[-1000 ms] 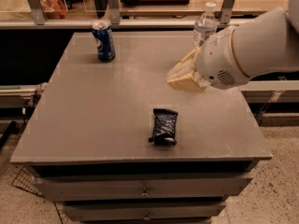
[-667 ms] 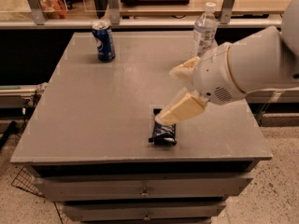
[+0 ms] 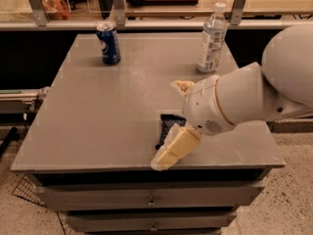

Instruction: Move rxbar blueberry near blue plastic bottle

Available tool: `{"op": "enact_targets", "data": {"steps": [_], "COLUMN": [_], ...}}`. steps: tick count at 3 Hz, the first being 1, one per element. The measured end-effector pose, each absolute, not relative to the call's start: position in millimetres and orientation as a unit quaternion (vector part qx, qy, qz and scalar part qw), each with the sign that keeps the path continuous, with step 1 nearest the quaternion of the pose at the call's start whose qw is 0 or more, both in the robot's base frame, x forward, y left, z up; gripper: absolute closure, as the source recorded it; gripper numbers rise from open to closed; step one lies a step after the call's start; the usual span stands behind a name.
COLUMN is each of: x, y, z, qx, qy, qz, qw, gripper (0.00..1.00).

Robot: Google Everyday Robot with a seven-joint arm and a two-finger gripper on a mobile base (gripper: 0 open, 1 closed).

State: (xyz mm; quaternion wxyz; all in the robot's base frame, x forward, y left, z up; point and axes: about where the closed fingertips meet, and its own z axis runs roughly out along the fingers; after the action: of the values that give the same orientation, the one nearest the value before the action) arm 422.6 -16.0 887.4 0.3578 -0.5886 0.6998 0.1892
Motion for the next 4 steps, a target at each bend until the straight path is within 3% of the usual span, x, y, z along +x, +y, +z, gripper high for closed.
{"op": "enact_targets", "data": {"steps": [2,4], "x": [417,429], "y": [-5,-17], "z": [855,844], "qx": [-0.585,-0.572], "qy": [0.706,0.715], "qz": [0.199,0.193], "qw": [0.346,0.353], "gripper": [0.00,0.47]}}
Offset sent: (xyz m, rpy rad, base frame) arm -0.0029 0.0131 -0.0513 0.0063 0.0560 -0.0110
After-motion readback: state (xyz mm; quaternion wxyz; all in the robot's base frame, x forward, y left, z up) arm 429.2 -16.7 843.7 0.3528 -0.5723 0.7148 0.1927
